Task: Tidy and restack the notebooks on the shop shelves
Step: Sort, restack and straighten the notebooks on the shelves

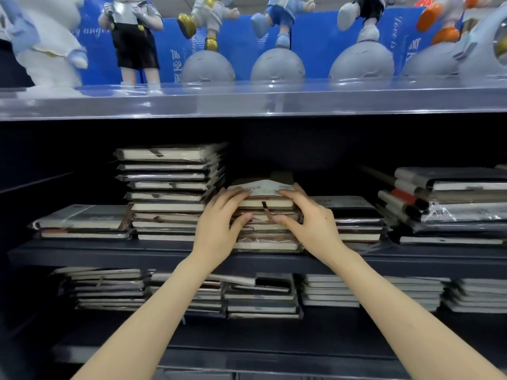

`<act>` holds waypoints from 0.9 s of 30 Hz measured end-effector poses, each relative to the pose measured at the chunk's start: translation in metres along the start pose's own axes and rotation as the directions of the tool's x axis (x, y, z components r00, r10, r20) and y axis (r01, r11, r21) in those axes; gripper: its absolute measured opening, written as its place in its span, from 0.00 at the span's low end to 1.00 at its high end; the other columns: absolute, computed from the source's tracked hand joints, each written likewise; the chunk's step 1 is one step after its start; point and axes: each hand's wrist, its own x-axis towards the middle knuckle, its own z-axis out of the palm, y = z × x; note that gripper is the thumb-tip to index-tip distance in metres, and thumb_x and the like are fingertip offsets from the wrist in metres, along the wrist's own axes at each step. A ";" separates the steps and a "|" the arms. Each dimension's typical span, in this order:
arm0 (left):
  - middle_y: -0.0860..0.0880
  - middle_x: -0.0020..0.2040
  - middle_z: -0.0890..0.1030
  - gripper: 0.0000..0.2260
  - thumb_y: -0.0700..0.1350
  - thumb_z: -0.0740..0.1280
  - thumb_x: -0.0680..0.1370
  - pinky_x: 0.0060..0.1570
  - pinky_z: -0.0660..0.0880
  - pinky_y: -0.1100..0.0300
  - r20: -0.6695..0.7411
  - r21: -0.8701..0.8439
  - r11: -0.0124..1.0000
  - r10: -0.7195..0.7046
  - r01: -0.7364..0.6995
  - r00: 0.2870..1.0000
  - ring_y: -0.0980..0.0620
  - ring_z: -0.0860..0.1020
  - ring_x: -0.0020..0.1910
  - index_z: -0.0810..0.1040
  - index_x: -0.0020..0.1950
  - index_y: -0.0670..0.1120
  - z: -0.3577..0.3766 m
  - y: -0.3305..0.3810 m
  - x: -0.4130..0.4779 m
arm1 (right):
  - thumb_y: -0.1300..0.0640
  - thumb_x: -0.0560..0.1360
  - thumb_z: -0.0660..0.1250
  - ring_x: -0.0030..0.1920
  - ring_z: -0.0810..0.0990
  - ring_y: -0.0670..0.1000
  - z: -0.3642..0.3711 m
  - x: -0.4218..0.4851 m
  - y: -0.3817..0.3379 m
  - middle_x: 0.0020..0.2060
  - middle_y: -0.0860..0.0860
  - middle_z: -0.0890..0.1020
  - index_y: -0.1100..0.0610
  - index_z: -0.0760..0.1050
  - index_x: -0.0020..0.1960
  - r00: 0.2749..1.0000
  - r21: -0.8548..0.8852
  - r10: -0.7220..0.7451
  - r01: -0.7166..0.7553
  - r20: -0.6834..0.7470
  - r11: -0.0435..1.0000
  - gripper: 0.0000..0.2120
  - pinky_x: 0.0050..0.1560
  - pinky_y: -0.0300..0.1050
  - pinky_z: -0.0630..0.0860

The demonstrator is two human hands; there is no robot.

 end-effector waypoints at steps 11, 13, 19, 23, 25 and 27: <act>0.41 0.67 0.73 0.25 0.57 0.54 0.78 0.59 0.73 0.42 0.033 0.152 0.988 0.002 -0.007 0.999 0.37 0.71 0.64 0.73 0.67 0.43 -0.002 0.005 -0.006 | 0.43 0.75 0.66 0.71 0.67 0.53 -0.006 -0.011 0.001 0.75 0.53 0.61 0.47 0.62 0.74 0.998 -0.060 -0.037 0.041 0.056 0.997 0.30 0.67 0.41 0.67; 0.38 0.65 0.73 0.23 0.56 0.55 0.79 0.63 0.69 0.39 0.012 0.275 0.960 0.057 -0.058 0.998 0.34 0.70 0.65 0.73 0.66 0.43 -0.002 0.014 -0.011 | 0.40 0.75 0.64 0.72 0.66 0.53 -0.009 -0.028 0.007 0.74 0.53 0.65 0.48 0.60 0.75 1.000 -0.146 -0.008 0.008 0.000 0.989 0.31 0.66 0.50 0.71; 0.37 0.62 0.76 0.19 0.51 0.59 0.79 0.67 0.65 0.41 0.003 0.183 0.929 0.326 -0.321 0.945 0.38 0.71 0.64 0.76 0.63 0.41 0.035 0.071 -0.009 | 0.47 0.76 0.61 0.52 0.82 0.47 -0.044 -0.088 0.029 0.53 0.48 0.83 0.55 0.78 0.60 0.960 -0.415 -0.141 0.028 -0.243 0.909 0.19 0.52 0.39 0.77; 0.40 0.60 0.77 0.18 0.50 0.60 0.78 0.65 0.68 0.46 0.007 0.041 0.920 0.389 -0.389 0.921 0.40 0.74 0.63 0.77 0.61 0.42 0.068 0.122 0.001 | 0.47 0.75 0.62 0.43 0.83 0.45 -0.096 -0.117 0.053 0.46 0.45 0.85 0.54 0.81 0.54 0.971 -0.495 -0.121 0.003 -0.207 0.869 0.16 0.43 0.41 0.79; 0.42 0.59 0.78 0.17 0.50 0.59 0.78 0.63 0.69 0.48 0.002 -0.026 0.906 0.422 -0.422 0.907 0.42 0.75 0.60 0.78 0.60 0.42 0.084 0.152 0.007 | 0.46 0.74 0.61 0.41 0.83 0.45 -0.127 -0.134 0.070 0.44 0.44 0.85 0.53 0.81 0.52 0.978 -0.541 -0.077 -0.042 -0.196 0.840 0.16 0.40 0.40 0.79; 0.43 0.57 0.79 0.17 0.50 0.60 0.78 0.60 0.71 0.50 -0.004 -0.076 0.886 0.459 -0.458 0.888 0.43 0.75 0.59 0.78 0.60 0.42 0.102 0.186 0.011 | 0.45 0.74 0.60 0.39 0.83 0.44 -0.160 -0.154 0.087 0.43 0.44 0.85 0.53 0.81 0.52 0.981 -0.577 -0.035 -0.084 -0.193 0.812 0.17 0.39 0.38 0.79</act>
